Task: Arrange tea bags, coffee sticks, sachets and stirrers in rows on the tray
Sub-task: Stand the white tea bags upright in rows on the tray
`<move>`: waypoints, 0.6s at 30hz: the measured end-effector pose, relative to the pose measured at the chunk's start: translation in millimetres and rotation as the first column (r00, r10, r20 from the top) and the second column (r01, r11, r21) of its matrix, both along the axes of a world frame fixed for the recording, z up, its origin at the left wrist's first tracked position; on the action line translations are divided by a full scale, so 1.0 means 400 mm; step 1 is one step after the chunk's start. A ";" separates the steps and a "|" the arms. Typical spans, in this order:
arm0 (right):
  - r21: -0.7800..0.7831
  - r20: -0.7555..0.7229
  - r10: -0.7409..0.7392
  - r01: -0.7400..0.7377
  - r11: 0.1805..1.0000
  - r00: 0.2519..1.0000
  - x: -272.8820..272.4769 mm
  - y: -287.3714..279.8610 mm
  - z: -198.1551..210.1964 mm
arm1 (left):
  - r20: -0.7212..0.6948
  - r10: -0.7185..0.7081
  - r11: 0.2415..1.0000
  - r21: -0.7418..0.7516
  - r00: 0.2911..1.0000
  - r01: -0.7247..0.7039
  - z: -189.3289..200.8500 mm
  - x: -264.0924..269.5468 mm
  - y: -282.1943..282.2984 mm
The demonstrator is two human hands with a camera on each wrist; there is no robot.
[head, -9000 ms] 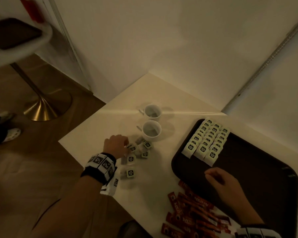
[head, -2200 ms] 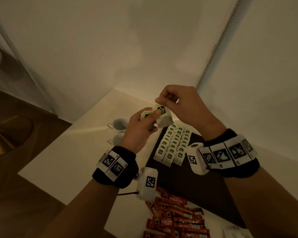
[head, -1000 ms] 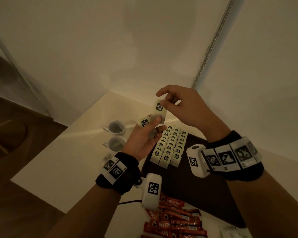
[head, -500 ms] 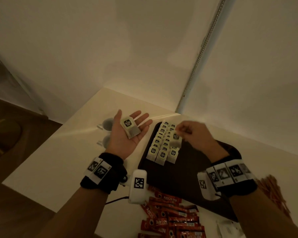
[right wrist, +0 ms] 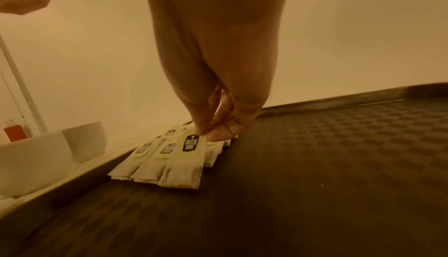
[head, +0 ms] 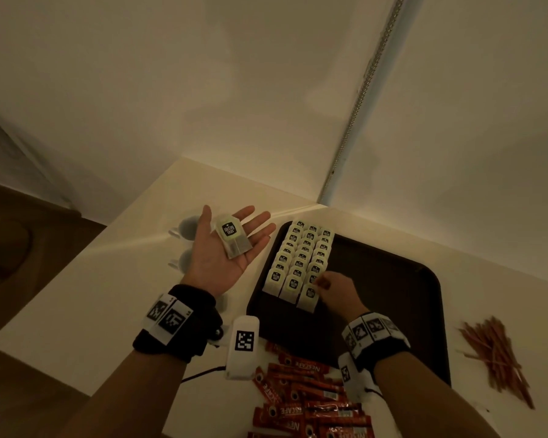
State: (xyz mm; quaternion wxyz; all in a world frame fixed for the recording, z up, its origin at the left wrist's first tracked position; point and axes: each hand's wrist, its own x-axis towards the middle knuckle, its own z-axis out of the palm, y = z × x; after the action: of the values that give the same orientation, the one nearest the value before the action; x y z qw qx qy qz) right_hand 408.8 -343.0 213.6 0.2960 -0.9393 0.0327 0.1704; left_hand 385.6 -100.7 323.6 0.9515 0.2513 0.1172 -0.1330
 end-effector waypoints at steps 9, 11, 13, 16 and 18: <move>0.231 0.316 -0.127 0.053 0.971 0.940 0.036 0.073 0.106 | -0.043 -0.111 0.985 0.132 0.993 0.115 -0.014 0.007 0.006; 0.355 0.497 -0.034 -0.168 0.920 0.867 0.033 0.130 0.212 | -0.039 -0.163 0.961 0.219 0.986 0.167 -0.007 0.009 -0.003; 0.313 0.592 0.147 -0.394 0.864 0.792 0.029 0.182 0.291 | 0.005 -0.222 0.935 0.283 0.975 0.212 0.012 0.008 -0.015; 0.192 0.652 0.275 -0.505 0.842 0.707 0.027 0.232 0.369 | 0.129 -0.245 0.910 0.373 0.961 0.182 0.047 0.005 -0.026; 0.174 0.687 0.281 -0.526 0.832 0.671 0.032 0.238 0.414 | 0.253 -0.188 0.868 0.496 0.949 0.040 0.057 0.006 -0.022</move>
State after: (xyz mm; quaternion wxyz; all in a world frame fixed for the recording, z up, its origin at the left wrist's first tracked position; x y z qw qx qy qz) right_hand 421.7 -247.7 379.3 0.4087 -0.8523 -0.3132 -0.0917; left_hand 387.8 -109.4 346.4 0.8552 0.5048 -0.0108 -0.1175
